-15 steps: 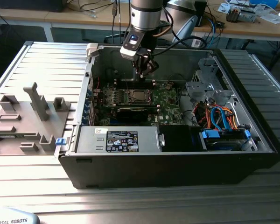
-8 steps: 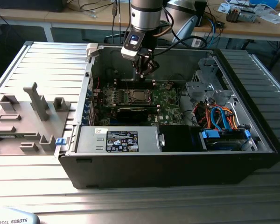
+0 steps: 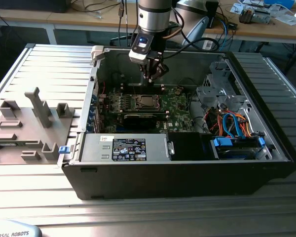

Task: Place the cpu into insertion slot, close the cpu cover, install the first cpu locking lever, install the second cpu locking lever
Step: 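Install the first cpu locking lever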

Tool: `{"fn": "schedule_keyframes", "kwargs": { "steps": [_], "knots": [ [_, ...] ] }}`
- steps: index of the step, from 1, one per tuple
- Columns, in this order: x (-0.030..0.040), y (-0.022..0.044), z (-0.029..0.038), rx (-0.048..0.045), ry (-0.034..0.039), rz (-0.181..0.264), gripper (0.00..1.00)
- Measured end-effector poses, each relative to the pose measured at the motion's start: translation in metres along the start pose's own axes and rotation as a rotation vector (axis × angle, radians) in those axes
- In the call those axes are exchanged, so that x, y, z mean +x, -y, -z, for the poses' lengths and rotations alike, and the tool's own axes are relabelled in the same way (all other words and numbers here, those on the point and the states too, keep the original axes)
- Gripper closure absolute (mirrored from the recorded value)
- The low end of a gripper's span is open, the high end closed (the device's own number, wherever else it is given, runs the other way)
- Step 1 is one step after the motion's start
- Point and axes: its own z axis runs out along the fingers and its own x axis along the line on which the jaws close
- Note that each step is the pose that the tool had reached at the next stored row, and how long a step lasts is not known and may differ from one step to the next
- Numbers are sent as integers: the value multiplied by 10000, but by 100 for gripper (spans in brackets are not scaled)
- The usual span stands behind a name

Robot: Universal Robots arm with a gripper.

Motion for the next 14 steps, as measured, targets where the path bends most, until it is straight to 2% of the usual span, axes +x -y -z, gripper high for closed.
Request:
{"fn": "schedule_keyframes", "kwargs": {
  "steps": [14],
  "knots": [
    [0,0,0,-26,25,528,89]
  ]
}}
